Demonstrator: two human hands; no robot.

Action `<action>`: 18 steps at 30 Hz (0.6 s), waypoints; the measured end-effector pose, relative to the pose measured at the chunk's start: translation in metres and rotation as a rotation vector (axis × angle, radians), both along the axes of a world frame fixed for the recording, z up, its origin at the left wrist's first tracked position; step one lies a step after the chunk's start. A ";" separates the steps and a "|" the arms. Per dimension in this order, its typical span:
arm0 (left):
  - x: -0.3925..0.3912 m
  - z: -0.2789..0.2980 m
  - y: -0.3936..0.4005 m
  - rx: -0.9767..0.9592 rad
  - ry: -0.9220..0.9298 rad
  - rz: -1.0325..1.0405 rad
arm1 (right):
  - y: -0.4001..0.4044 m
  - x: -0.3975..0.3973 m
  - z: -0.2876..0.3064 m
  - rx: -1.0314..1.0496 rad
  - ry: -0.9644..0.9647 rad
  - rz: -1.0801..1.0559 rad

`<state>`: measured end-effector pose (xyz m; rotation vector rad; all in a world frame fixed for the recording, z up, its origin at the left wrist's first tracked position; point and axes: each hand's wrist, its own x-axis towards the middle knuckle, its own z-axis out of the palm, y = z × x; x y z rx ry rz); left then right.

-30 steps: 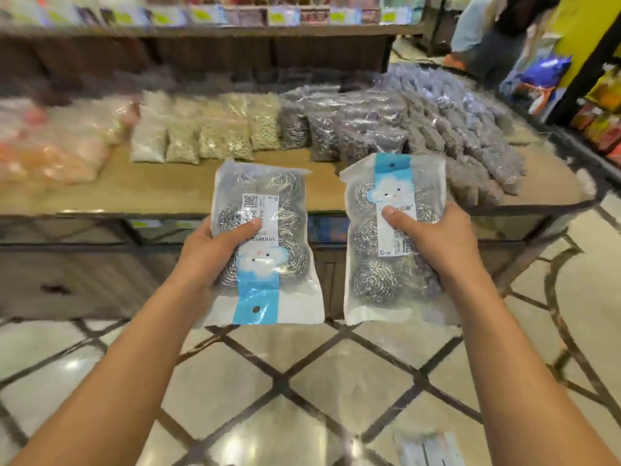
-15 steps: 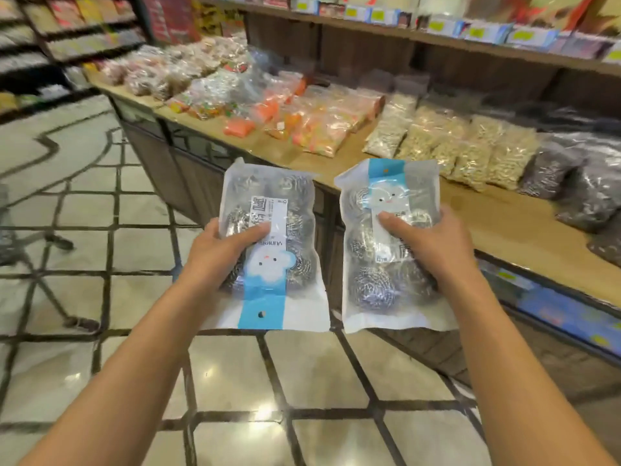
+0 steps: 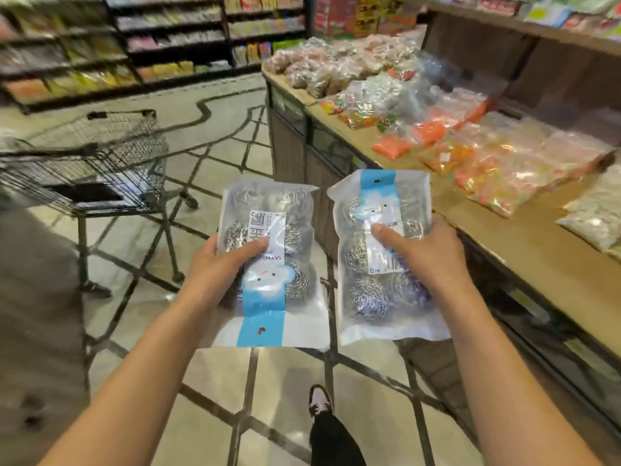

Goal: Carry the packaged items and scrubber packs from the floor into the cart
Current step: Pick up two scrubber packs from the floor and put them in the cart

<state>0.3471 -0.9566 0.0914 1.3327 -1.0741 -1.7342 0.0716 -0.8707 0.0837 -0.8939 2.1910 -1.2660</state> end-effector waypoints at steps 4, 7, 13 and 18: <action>-0.002 -0.005 -0.067 0.001 -0.051 0.116 | -0.100 -0.009 -0.011 0.011 -0.007 0.103; -0.002 -0.005 -0.117 0.011 -0.058 0.205 | -0.173 -0.012 -0.008 0.026 -0.014 0.176; 0.009 -0.005 -0.213 0.005 -0.027 0.343 | -0.310 -0.002 0.001 0.019 0.039 0.315; 0.029 -0.013 -0.301 -0.001 -0.014 0.436 | -0.420 0.023 -0.006 0.020 0.038 0.416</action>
